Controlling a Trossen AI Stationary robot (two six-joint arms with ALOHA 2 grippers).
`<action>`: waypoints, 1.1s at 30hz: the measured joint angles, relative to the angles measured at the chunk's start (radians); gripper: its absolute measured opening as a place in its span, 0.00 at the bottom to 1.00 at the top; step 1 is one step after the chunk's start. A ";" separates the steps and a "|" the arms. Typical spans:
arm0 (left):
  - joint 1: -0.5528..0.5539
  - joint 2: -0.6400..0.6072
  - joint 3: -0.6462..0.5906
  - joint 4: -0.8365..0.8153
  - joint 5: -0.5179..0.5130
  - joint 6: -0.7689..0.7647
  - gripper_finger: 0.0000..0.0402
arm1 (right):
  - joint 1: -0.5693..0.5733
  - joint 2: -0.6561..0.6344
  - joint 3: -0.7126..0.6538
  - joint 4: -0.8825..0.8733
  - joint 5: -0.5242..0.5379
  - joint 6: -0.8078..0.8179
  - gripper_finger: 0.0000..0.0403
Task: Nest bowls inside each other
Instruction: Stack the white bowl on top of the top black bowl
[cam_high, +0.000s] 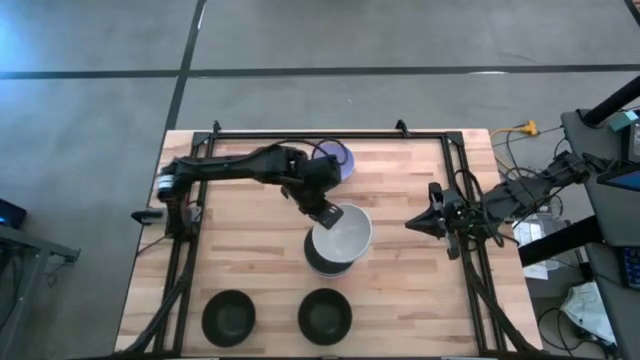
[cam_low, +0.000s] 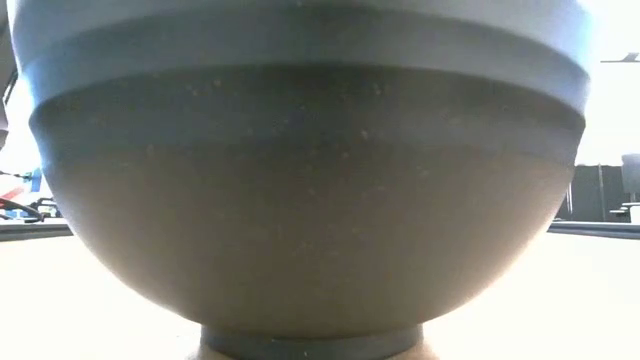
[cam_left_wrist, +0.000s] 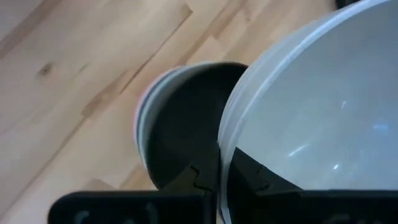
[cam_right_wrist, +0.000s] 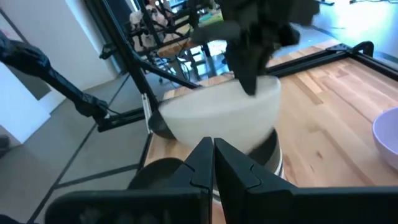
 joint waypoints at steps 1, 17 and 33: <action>0.005 0.015 0.007 -0.007 -0.001 0.011 0.00 | 0.000 -0.007 0.000 0.000 0.000 0.000 0.02; 0.037 0.089 0.034 -0.063 -0.011 0.071 0.00 | 0.000 -0.057 0.000 -0.012 -0.008 0.012 0.02; -0.012 0.080 0.134 -0.145 -0.008 0.025 0.00 | 0.000 -0.057 0.000 -0.032 -0.008 0.012 0.02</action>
